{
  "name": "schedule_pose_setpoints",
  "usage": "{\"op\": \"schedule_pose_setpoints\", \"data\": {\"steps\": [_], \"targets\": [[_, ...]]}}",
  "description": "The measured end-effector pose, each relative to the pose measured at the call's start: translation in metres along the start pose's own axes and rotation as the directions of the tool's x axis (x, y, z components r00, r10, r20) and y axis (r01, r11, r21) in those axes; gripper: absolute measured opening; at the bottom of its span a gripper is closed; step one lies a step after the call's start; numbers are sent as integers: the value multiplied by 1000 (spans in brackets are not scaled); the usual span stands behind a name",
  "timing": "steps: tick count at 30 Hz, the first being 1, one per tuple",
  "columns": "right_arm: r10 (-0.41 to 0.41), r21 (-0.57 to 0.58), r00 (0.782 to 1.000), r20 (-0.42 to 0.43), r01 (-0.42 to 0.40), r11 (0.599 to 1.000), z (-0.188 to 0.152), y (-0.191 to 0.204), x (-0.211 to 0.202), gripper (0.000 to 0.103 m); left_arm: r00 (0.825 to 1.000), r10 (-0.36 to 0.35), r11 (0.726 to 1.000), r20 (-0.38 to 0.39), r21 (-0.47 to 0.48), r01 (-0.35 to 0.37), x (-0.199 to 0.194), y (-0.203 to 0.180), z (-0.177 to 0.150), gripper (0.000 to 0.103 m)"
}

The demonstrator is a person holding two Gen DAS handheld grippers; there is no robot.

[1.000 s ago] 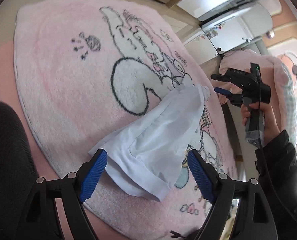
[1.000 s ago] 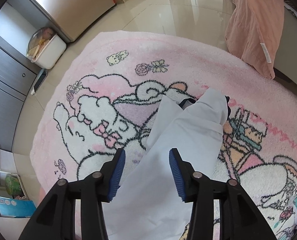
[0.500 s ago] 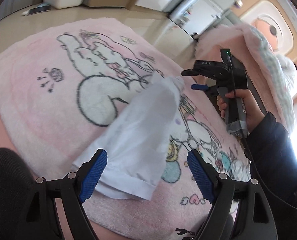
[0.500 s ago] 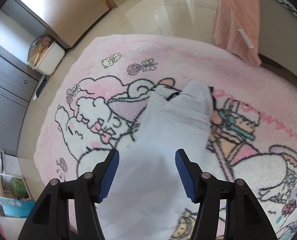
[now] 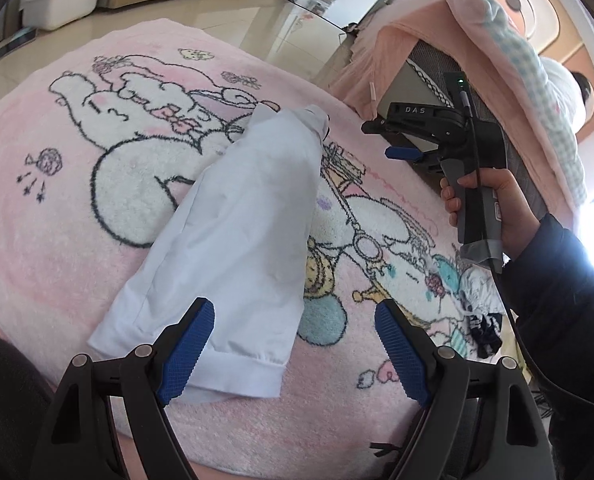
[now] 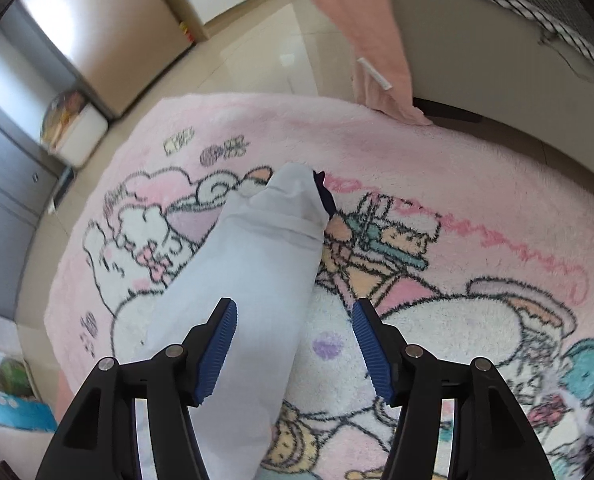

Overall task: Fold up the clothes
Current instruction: 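Move both open grippers over the folded shirt strip, then close the right gripper on the collar end of the folded shirt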

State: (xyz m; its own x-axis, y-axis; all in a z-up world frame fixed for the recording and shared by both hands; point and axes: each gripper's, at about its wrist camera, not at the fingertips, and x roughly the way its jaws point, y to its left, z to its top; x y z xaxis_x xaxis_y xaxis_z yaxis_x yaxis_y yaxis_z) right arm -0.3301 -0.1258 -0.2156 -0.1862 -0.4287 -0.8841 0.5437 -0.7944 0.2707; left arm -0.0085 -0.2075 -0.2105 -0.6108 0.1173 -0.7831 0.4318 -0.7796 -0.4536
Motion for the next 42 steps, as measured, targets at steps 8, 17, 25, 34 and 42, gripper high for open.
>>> {"op": "schedule_pose_setpoints", "data": {"steps": [8, 17, 25, 34, 42], "targets": [[-18, -10, 1000, -21, 17, 1000, 8, -4, 26, 60, 1000, 15, 996, -17, 89, -13, 40, 9, 35, 83], [-62, 63, 991, -121, 70, 996, 60, 12, 68, 60, 982, 129, 962, -141, 258, -89, 123, 18, 18, 83], [-5, 211, 982, -187, 45, 977, 95, 41, 107, 60, 951, 273, 882, -148, 433, -186, 152, 4, -17, 87], [-178, 128, 930, -323, 229, 965, 107, 77, 149, 60, 962, 217, 920, -168, 365, -144, 140, 8, -10, 89], [-292, 35, 909, -296, 316, 948, 103, 98, 166, 23, 963, 208, 920, -170, 368, -134, 135, 16, -15, 90]]}}
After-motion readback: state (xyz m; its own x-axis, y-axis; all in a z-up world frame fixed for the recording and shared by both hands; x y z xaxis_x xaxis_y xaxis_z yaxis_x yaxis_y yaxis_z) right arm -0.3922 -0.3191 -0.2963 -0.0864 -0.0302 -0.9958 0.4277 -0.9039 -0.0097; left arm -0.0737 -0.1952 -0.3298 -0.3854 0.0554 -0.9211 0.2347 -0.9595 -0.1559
